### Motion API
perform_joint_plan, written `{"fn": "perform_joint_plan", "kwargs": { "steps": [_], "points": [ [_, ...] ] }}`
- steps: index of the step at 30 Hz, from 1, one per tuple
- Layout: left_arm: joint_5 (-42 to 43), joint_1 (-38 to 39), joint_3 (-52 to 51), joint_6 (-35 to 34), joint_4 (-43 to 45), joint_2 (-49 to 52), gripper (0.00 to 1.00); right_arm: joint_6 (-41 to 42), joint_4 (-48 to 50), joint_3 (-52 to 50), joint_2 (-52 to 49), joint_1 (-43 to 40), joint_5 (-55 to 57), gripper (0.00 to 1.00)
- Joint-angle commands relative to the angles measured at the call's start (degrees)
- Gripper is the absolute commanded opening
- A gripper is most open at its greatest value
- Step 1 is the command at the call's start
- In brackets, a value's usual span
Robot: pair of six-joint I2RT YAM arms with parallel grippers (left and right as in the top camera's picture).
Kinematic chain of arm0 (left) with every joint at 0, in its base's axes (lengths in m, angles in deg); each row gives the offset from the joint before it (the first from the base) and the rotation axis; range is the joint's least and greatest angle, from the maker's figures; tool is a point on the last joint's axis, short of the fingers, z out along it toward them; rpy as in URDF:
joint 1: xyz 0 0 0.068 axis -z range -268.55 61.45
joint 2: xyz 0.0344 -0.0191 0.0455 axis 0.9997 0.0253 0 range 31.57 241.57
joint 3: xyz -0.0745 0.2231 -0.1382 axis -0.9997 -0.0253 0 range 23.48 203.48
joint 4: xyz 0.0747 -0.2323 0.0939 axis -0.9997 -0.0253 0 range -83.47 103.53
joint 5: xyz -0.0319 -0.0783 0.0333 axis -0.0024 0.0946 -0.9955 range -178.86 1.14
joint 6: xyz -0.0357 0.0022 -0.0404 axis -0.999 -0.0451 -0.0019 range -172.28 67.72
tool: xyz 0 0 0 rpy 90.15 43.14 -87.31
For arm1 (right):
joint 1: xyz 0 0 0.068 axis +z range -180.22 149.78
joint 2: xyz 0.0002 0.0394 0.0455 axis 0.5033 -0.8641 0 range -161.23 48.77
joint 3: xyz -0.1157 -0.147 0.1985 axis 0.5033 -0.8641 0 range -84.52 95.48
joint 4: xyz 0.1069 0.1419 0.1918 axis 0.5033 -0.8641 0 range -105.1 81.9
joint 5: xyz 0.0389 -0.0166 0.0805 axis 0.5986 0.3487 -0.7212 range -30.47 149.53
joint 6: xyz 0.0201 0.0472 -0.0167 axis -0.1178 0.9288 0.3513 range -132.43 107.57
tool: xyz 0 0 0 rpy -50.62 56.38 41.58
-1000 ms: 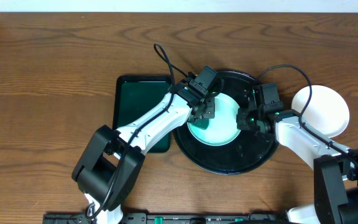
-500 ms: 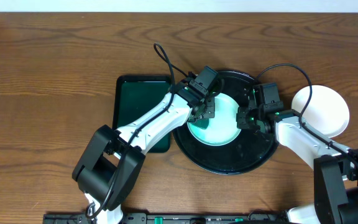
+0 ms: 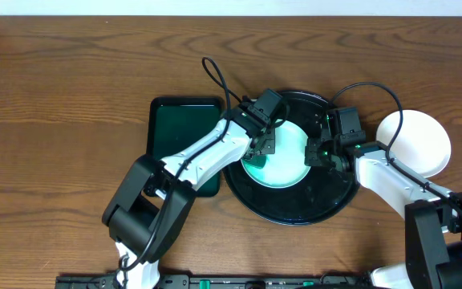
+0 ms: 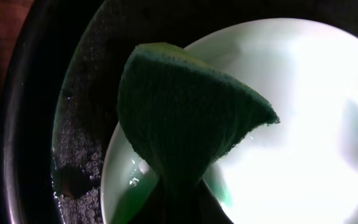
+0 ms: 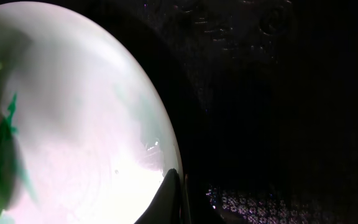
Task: Clean dirty plates on tray and stack at the side
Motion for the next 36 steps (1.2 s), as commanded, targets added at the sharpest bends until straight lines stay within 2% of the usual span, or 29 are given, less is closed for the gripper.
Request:
{"fn": "perform_joint_plan", "kwargs": {
  "steps": [1, 13, 25, 30, 36],
  "points": [
    [-3.23, -0.15, -0.04, -0.31, 0.0, 1.07, 0.07, -1.16, 0.13, 0.2, -0.57, 0.46, 0.24, 0.01],
    [1.84, 0.63, -0.15, -0.26, -0.11, 8.24, 0.07, -1.77, 0.17, -0.04, -0.57, 0.48, 0.22, 0.01],
    [25.9, 0.61, -0.07, 0.31, 1.18, 8.76, 0.08, -1.77, 0.2, -0.09, -0.57, 0.48, 0.22, 0.01],
    [30.34, 0.61, 0.5, 0.37, 1.77, 8.59, 0.07, -1.77, 0.26, -0.09, -0.57, 0.48, 0.22, 0.01],
    [30.58, 0.61, 1.03, 1.4, 3.58, 3.54, 0.07, -1.75, 0.33, -0.09, -0.57, 0.48, 0.2, 0.01]
  ]
}}
